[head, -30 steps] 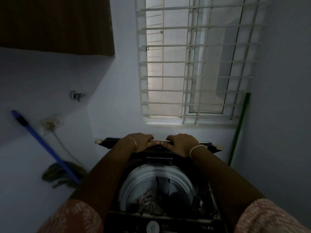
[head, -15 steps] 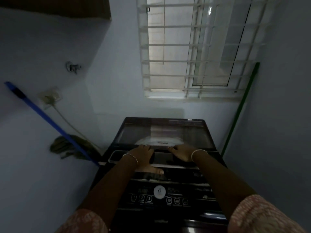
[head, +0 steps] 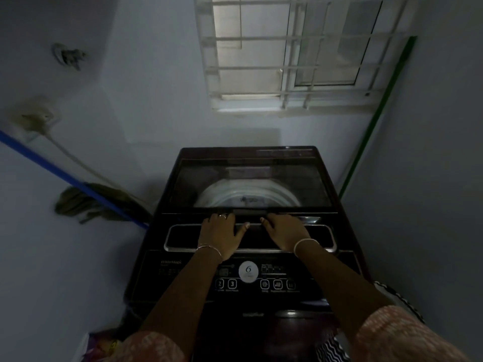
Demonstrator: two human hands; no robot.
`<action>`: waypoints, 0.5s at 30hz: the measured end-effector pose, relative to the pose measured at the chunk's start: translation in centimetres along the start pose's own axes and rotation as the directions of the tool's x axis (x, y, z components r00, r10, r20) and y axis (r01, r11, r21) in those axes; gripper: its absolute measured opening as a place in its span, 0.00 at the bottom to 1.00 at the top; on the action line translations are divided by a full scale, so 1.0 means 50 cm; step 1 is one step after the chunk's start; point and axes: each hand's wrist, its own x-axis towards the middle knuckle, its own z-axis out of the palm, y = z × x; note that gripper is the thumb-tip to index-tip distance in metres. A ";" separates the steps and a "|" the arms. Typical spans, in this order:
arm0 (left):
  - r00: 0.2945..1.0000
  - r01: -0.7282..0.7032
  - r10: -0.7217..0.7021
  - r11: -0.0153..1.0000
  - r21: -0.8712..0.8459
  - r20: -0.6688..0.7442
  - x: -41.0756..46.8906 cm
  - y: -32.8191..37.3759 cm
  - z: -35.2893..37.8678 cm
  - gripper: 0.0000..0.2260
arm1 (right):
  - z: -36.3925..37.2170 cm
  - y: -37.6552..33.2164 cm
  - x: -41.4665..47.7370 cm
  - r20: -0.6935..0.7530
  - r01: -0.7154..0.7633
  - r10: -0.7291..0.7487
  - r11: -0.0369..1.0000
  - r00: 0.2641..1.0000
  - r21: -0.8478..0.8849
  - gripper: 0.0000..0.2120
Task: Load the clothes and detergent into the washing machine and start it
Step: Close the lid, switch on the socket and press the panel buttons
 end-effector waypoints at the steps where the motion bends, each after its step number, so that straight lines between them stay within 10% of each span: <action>1: 0.999 0.020 -0.020 1.000 -0.016 -0.029 -0.001 0.001 0.007 0.26 | 0.007 -0.001 -0.005 -0.063 0.007 -0.009 1.000 0.998 -0.030 0.20; 15: 0.985 0.060 -0.080 0.989 -0.135 -0.154 0.005 -0.002 0.032 0.20 | 0.026 0.001 -0.008 -0.264 0.029 -0.044 0.998 0.964 -0.062 0.17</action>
